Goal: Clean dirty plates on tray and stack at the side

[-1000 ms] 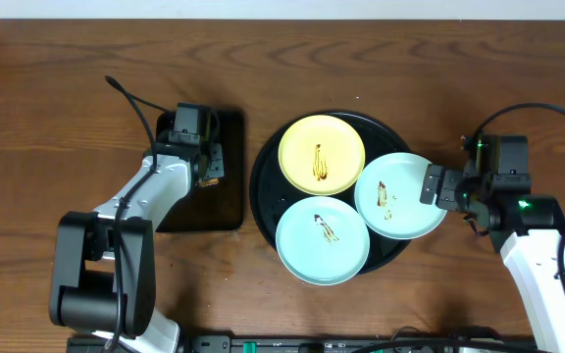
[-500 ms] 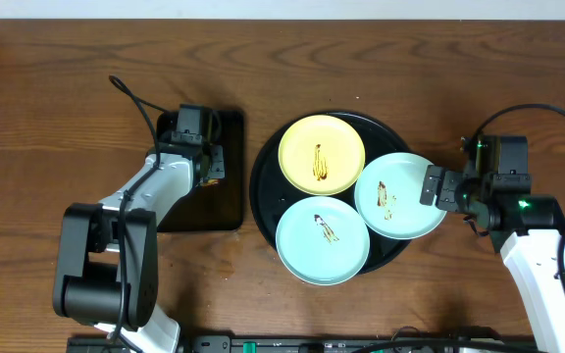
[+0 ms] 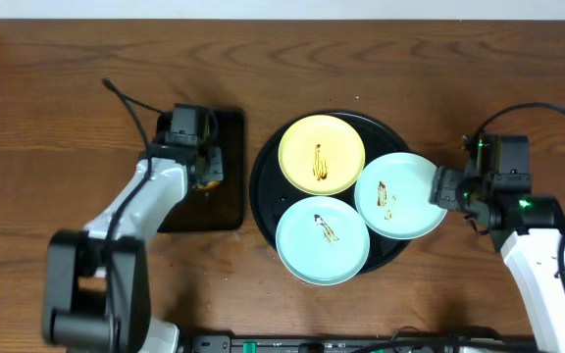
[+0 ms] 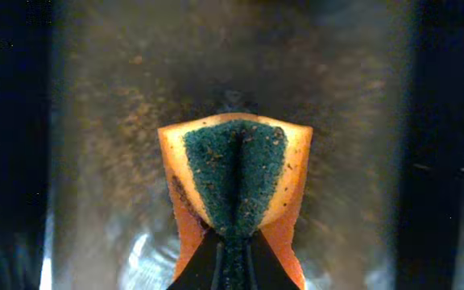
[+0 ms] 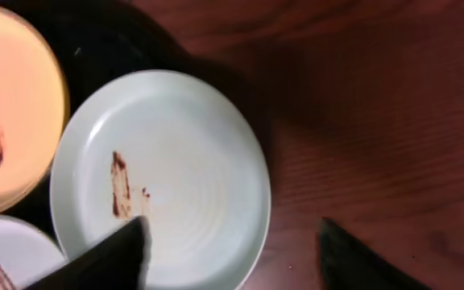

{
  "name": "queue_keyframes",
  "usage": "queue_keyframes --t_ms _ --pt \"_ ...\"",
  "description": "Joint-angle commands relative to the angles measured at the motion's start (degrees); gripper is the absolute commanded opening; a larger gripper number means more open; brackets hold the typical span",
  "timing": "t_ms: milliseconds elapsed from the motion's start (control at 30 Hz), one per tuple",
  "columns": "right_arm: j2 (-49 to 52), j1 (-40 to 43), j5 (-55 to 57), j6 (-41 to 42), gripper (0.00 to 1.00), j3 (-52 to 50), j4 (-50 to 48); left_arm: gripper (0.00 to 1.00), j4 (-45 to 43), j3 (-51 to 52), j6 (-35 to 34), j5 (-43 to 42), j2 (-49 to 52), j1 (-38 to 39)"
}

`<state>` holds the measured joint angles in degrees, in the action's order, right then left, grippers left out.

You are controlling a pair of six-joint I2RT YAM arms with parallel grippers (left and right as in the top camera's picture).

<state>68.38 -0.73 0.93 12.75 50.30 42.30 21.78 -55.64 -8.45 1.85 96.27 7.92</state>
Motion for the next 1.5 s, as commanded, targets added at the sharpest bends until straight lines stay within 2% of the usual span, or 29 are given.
queue_keyframes --t_ms 0,233,300,600,667,1033,1167,1467 --pt "3.13 2.54 0.26 0.28 0.52 1.22 -1.01 0.08 2.71 -0.07 -1.97 -1.42 -7.45 -0.11" --pt "10.47 3.45 -3.19 -1.05 0.47 1.22 -3.13 0.08 6.10 -0.07 -2.69 -1.40 -11.61 -0.11" --pt "13.05 3.43 -3.43 -1.11 0.43 1.22 -3.10 0.08 6.47 -0.07 -3.13 -1.42 -12.13 -0.11" --pt "21.14 3.43 -4.44 -2.29 0.38 1.22 -4.24 0.08 6.49 -0.04 -3.28 -1.64 -12.33 -0.11" --pt "21.84 3.43 -4.44 -2.29 0.37 1.22 -4.42 0.08 6.47 -0.07 -3.28 -2.73 -12.33 -0.11" --pt "22.40 3.43 -4.42 -2.29 0.07 1.22 -4.26 0.08 6.47 -0.07 -3.28 -5.09 -12.33 -0.11" --pt "22.40 3.43 -4.42 -2.29 0.02 1.22 -4.24 0.08 6.43 -0.07 -3.28 -5.11 -12.81 -0.11" --pt "22.40 3.43 -4.39 -2.29 0.01 1.22 -4.17 0.08 5.77 -0.11 -3.21 -5.55 -19.02 -0.11"
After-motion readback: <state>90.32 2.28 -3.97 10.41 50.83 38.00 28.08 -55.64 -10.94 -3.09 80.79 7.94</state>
